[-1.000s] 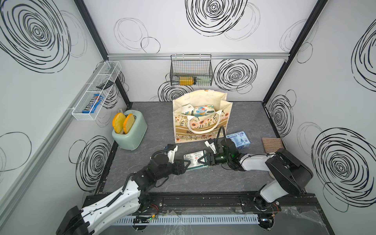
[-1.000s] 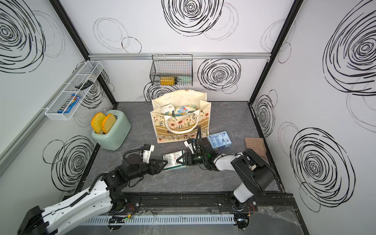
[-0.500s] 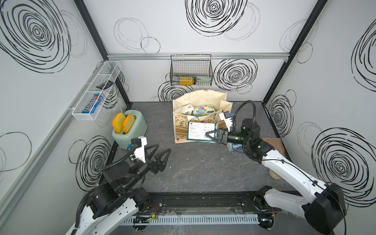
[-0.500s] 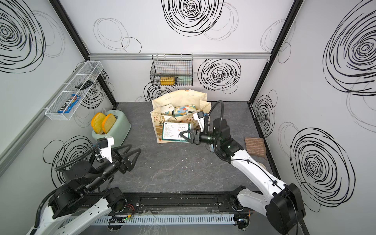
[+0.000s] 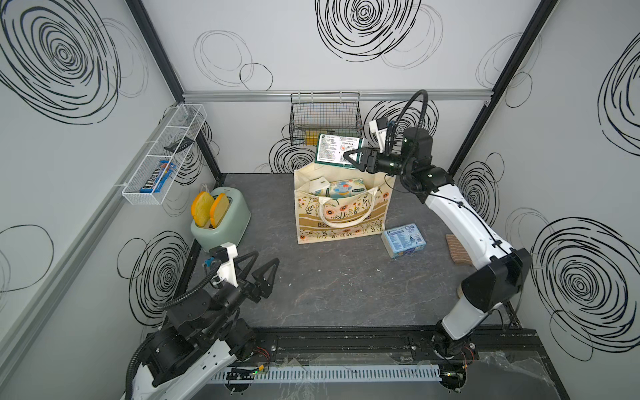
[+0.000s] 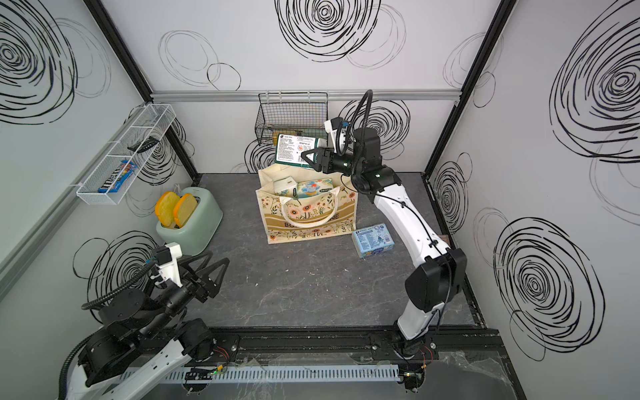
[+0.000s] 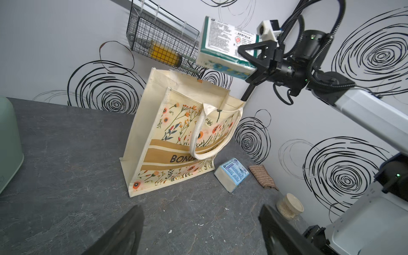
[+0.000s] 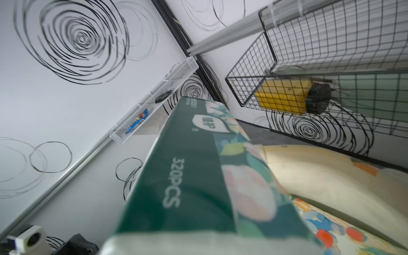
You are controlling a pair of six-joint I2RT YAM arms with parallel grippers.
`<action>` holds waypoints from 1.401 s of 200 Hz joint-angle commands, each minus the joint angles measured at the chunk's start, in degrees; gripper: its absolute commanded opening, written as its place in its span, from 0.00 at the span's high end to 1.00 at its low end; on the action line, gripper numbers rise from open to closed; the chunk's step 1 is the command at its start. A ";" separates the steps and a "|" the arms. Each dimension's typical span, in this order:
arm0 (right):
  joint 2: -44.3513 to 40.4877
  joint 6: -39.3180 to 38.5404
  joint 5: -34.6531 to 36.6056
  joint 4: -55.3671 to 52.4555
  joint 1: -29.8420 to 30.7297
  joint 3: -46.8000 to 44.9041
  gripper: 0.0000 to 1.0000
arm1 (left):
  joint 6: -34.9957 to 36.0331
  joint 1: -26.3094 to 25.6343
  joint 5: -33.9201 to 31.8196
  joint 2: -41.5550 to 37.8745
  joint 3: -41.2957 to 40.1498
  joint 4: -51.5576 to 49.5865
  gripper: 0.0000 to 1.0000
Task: Put tissues into the canvas bag
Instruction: Place the pack of facial tissues in the canvas bag.
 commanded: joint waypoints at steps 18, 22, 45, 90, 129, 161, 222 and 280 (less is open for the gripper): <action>0.98 -5.28 1.97 -8.42 -0.21 2.52 0.47 | 0.54 -0.29 -0.40 0.65 -0.48 1.41 0.14; 1.05 -5.38 2.03 -8.37 -0.23 2.35 0.47 | 0.59 -0.28 -0.14 0.67 -0.48 1.50 0.14; 1.30 -5.70 2.07 -8.80 0.05 1.97 0.46 | 0.88 -0.25 0.80 1.39 -0.66 1.85 0.13; 1.93 -6.48 3.35 -8.63 1.11 0.95 0.44 | 0.90 -0.16 1.60 3.21 -0.66 2.10 0.13; 2.56 -6.48 3.39 -7.95 1.72 1.02 0.42 | 0.73 -0.20 1.17 2.79 -0.83 1.97 0.12; 2.82 -6.35 3.25 -7.50 2.00 1.17 0.39 | 0.55 -0.36 0.73 2.78 -0.78 1.77 0.13; 2.50 -6.61 2.34 -7.32 2.06 1.23 0.19 | 0.47 -0.36 0.46 3.28 -0.76 1.70 0.12; 1.81 -6.70 1.02 -7.25 2.36 0.22 0.19 | 0.51 -0.38 0.36 3.70 -0.74 1.69 0.12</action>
